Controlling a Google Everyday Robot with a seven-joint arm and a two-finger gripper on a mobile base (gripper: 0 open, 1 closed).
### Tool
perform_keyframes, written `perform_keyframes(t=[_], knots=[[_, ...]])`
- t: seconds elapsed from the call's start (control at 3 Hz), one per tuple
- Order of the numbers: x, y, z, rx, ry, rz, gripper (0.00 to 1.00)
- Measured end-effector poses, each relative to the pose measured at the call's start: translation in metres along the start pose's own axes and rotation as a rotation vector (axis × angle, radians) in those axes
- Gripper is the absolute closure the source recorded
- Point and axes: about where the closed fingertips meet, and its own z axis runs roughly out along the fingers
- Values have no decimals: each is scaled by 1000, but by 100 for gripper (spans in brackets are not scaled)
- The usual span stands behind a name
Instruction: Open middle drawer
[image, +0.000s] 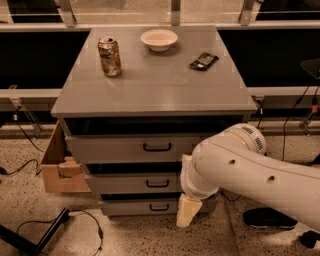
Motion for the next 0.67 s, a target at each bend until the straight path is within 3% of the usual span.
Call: perform_keyframes(t=[0.33,0.67], knots=[[-1,2,8,-13,-8,-10,0],[16,16,56,-90,53,-15,0]])
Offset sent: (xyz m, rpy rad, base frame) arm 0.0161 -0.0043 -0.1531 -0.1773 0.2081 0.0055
